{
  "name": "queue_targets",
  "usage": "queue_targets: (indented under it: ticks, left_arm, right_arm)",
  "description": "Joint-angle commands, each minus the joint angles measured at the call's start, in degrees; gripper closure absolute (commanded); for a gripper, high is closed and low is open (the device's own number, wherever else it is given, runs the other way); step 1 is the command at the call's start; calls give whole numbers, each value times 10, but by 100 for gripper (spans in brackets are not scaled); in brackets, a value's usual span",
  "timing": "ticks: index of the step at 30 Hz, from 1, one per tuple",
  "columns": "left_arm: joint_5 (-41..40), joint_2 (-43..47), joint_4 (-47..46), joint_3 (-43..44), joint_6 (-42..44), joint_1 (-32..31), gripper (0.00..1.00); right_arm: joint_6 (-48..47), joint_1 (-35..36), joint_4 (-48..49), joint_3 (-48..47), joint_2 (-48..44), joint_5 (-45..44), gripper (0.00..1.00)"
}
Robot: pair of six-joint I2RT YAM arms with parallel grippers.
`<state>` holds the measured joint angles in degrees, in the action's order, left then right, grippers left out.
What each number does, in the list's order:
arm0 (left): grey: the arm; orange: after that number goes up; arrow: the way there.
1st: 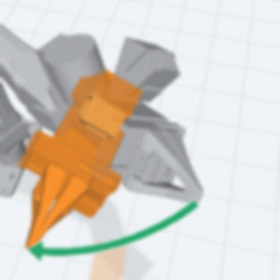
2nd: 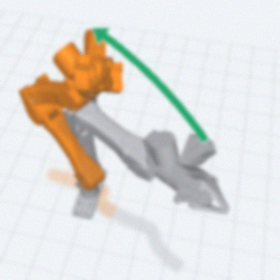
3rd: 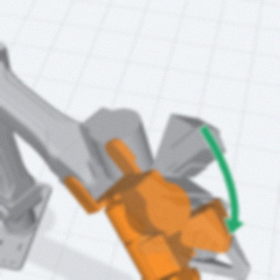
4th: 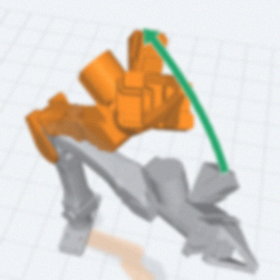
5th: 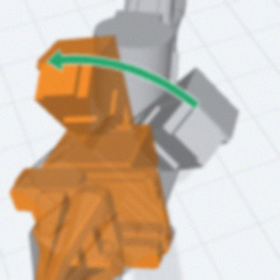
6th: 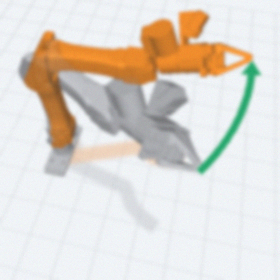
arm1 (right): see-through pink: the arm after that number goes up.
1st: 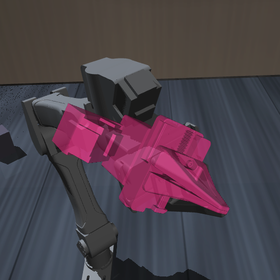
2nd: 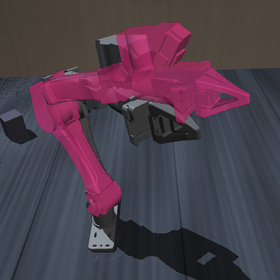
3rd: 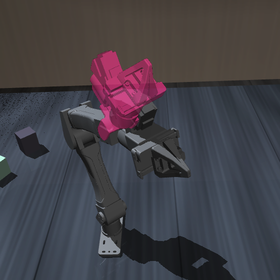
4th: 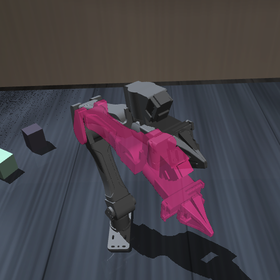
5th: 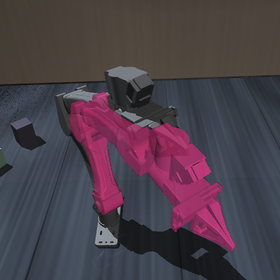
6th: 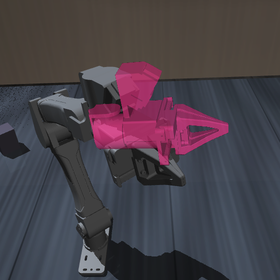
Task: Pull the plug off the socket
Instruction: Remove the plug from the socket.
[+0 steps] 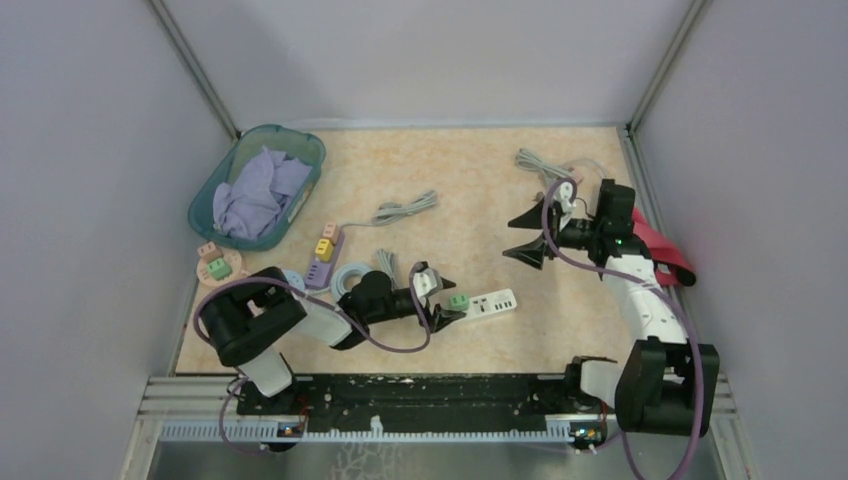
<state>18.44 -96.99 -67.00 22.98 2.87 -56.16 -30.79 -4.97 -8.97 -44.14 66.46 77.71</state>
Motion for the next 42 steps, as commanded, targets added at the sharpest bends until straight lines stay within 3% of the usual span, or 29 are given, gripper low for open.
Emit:
queue_targets:
  ticks: [1, 11, 20, 32, 42]
  left_arm:
    - [-5, 51, 36, -12, 14, -2, 24]
    - [-52, 167, 101, -66, 40, -2, 24]
    - [-95, 228, 73, -131, 27, -1, 23]
    - [-143, 214, -45, -206, 1, 1, 18]
    - [-121, 160, -77, -206, 1, 3, 22]
  right_arm:
    - [-168, 26, -78, 8, -19, 66, 32]
    - [-263, 88, -139, 13, -4, -11, 30]
    - [-315, 163, -163, 16, 25, -82, 29]
    - [-351, 265, -168, 19, 66, -176, 29]
    - [-349, 323, -159, 16, 97, -233, 30]
